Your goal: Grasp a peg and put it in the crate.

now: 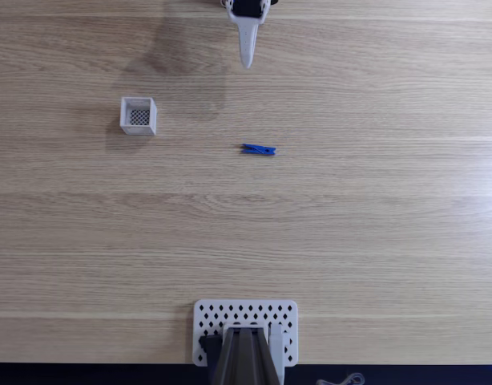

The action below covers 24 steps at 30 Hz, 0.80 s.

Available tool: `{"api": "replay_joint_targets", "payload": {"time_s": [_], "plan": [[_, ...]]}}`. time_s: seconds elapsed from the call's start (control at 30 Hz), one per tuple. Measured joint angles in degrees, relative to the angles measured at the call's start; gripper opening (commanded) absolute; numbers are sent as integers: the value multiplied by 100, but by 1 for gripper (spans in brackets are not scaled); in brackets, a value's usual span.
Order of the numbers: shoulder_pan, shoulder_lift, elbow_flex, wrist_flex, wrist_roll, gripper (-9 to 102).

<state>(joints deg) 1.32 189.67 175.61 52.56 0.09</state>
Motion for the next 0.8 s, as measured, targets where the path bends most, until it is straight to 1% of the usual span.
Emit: {"api": "replay_joint_targets", "payload": {"time_s": [0.13, 0.33, 0.5, 0.8], "plan": [[-141, -378, 0, 0, 0, -1], [-404, -1714, -457, 0, 0, -1], [-439, -3173, -1450, 0, 0, -1], [-448, -6038, -3744, 53, 0, -1]]}}
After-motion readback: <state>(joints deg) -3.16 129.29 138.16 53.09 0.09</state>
